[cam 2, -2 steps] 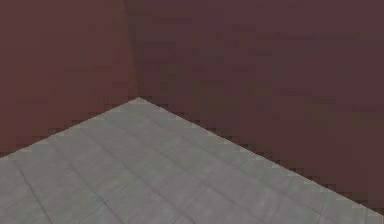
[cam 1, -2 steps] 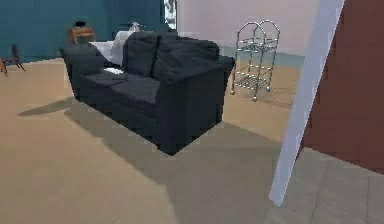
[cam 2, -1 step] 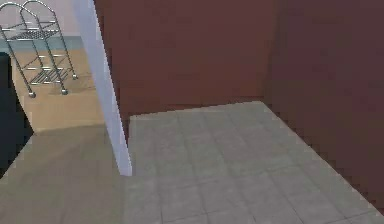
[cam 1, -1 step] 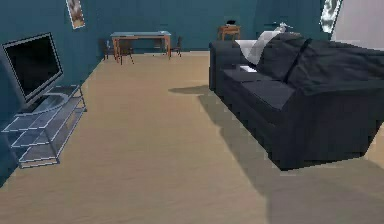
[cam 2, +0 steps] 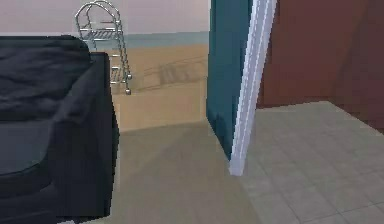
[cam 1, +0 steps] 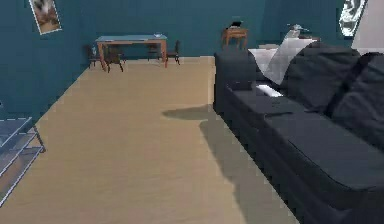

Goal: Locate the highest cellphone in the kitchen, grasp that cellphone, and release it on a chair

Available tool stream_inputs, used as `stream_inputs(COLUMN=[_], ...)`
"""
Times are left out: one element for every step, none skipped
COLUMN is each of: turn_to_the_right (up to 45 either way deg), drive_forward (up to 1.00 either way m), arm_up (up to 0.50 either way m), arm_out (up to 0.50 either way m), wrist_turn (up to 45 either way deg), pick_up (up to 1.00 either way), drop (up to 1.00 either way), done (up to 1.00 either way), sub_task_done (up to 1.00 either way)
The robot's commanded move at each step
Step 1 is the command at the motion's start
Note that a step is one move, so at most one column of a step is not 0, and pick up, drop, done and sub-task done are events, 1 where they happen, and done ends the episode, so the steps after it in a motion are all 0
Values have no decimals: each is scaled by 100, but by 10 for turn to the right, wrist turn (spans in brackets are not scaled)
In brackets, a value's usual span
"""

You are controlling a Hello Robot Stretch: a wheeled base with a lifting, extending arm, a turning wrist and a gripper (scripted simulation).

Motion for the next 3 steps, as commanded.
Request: stream_inputs(turn_to_the_right=[0,-30,0], drive_forward=[100,0,100], arm_up=[0,0,0], arm_out=[0,0,0], wrist_turn=[0,0,0], pick_up=[0,0,0], drop=[0,0,0], done=[0,0,0], sub_task_done=[0,0,0])
